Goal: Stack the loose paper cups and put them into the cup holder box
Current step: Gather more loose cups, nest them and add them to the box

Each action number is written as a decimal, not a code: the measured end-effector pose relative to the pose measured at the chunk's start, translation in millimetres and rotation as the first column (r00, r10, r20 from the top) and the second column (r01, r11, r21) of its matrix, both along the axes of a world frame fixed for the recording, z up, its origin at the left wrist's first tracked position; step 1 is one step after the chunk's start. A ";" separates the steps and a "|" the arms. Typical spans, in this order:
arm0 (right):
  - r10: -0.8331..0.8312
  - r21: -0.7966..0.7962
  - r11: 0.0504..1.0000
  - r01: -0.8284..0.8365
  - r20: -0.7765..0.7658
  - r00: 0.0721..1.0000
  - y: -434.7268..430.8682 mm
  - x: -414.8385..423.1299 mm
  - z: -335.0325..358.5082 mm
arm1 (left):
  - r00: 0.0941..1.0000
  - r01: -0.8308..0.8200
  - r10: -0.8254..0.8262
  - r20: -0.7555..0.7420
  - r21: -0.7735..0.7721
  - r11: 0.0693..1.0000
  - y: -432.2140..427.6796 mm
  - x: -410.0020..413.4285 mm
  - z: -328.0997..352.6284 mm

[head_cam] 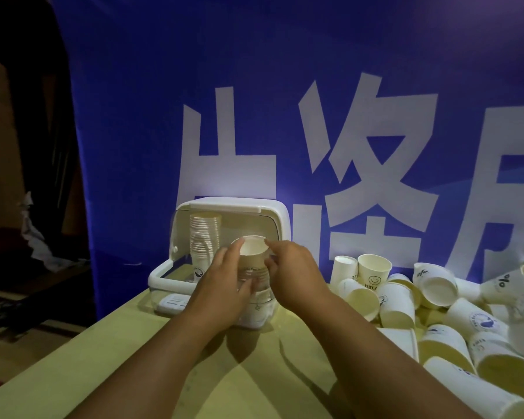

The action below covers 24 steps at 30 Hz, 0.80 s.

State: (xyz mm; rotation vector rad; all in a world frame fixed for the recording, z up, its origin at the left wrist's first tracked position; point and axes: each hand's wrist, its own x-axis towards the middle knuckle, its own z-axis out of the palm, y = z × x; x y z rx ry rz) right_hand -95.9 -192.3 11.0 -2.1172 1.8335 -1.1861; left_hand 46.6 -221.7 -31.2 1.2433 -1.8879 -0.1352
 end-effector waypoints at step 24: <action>-0.200 0.465 0.788 0.404 -0.426 0.882 37.9 -104.4 40.5 | 0.958 0.103 -0.130 0.257 0.117 0.988 27.0 -97.9 1.1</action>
